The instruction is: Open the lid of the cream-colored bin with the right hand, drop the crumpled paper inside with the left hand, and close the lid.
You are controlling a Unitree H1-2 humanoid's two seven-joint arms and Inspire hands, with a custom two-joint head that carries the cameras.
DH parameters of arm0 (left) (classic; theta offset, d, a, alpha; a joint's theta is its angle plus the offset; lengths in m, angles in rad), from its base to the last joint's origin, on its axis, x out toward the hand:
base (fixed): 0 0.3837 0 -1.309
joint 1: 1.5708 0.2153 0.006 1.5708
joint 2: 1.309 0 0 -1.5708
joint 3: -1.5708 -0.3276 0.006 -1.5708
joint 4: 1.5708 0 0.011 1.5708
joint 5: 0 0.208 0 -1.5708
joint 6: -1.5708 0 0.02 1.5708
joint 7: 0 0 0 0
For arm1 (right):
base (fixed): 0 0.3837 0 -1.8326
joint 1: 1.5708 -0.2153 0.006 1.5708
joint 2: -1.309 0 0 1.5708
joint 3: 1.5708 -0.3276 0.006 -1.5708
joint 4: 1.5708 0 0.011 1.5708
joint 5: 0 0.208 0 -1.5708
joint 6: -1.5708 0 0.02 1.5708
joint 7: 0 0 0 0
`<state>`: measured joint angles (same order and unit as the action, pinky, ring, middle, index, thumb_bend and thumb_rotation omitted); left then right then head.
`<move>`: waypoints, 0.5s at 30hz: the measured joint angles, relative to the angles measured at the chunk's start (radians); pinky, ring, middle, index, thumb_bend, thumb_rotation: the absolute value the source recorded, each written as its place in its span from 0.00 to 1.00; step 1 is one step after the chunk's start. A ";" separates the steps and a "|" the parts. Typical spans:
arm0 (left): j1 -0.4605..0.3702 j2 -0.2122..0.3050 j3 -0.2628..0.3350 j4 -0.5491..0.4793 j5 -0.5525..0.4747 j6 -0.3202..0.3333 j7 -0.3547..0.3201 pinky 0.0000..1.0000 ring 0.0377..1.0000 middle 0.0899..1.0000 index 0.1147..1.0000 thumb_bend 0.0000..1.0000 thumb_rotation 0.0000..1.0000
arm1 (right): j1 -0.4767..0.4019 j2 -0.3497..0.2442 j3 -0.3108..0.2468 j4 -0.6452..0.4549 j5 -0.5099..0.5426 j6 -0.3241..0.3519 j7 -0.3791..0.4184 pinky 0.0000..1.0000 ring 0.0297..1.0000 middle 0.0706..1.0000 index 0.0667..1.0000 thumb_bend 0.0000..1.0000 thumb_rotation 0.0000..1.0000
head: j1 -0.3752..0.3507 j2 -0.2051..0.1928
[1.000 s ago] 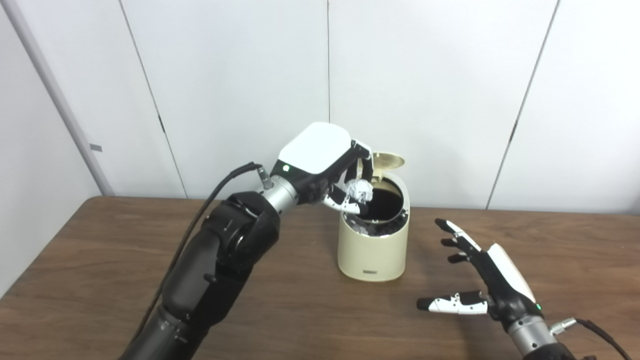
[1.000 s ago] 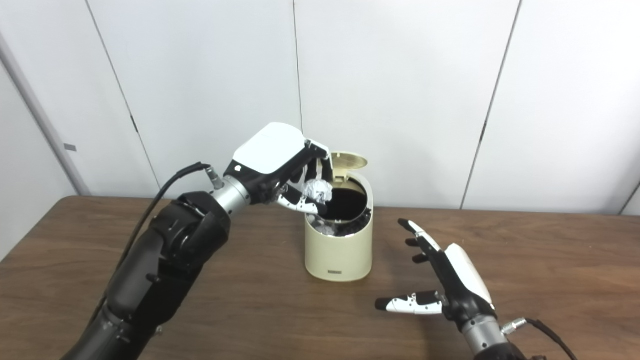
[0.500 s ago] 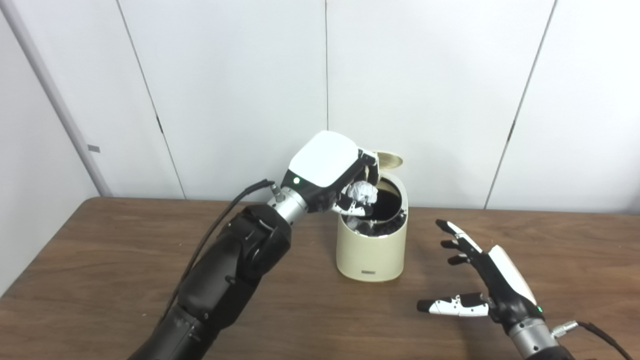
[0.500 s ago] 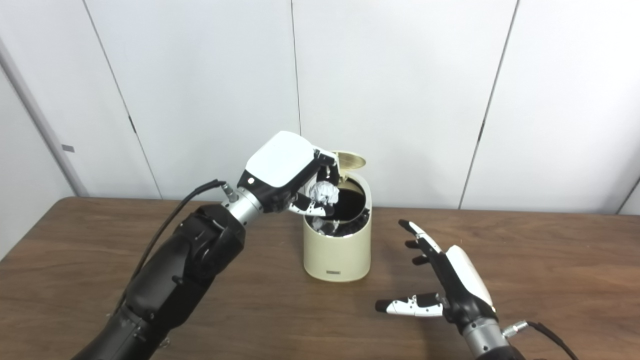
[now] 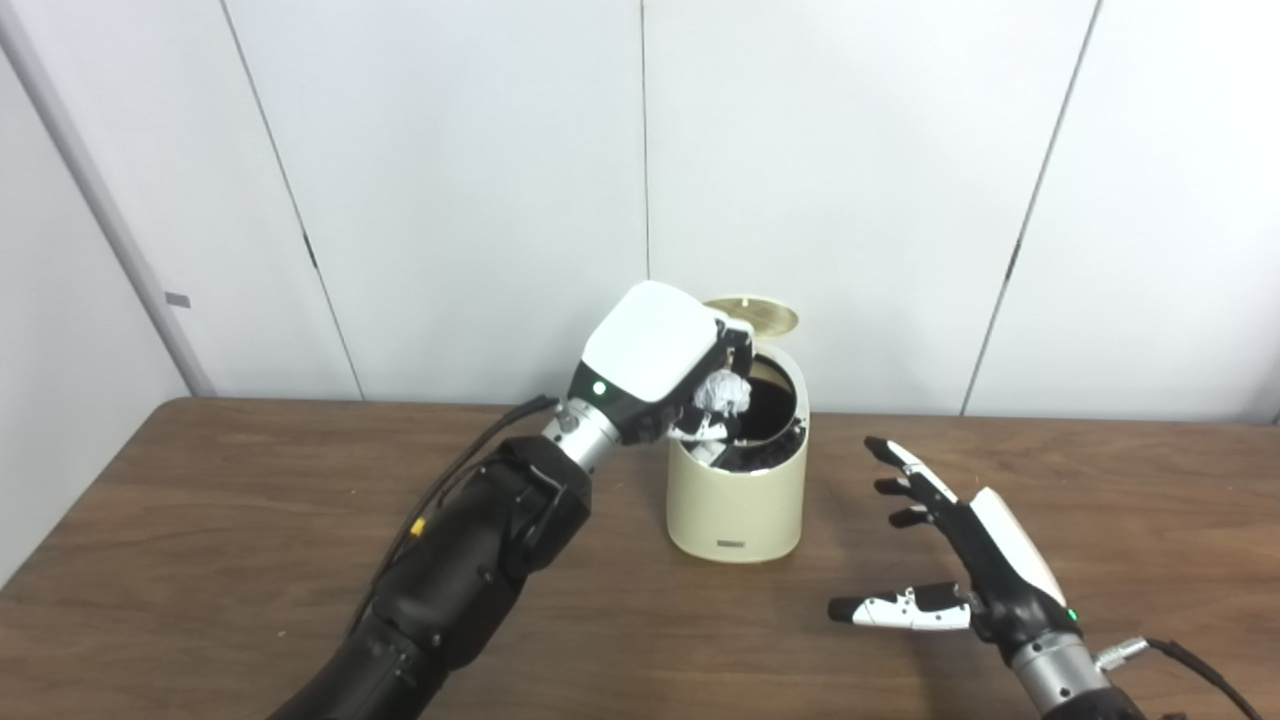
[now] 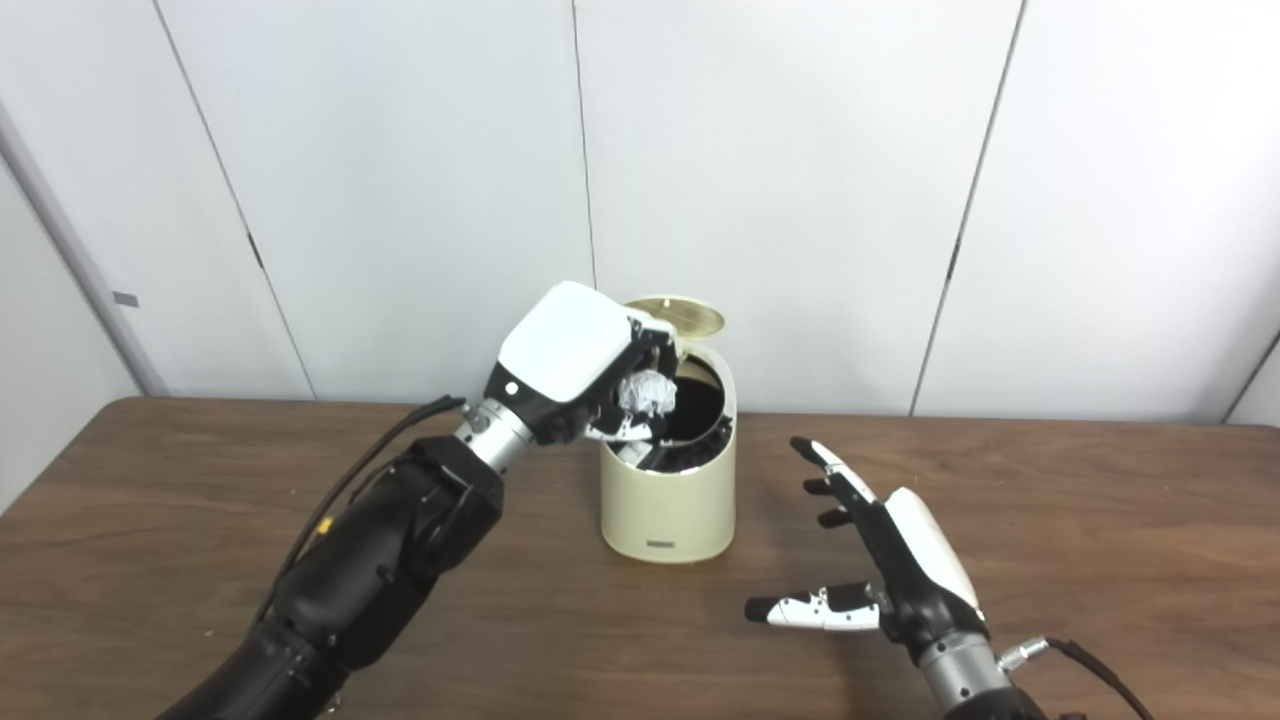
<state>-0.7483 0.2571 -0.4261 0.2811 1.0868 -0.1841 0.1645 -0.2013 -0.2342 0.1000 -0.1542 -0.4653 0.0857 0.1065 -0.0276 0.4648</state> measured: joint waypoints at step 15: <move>-0.016 -0.001 -0.017 0.028 -0.031 0.013 -0.031 0.48 0.54 0.56 0.43 0.52 0.05 | 0.000 0.000 0.000 0.002 -0.006 -0.008 -0.010 0.70 0.83 0.92 0.91 0.86 0.25 | -0.002 0.002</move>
<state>-0.7642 0.2561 -0.4434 0.3095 1.0559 -0.1711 0.1336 -0.2014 -0.2343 0.1001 -0.1523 -0.4718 0.0774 0.0967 -0.0291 0.4663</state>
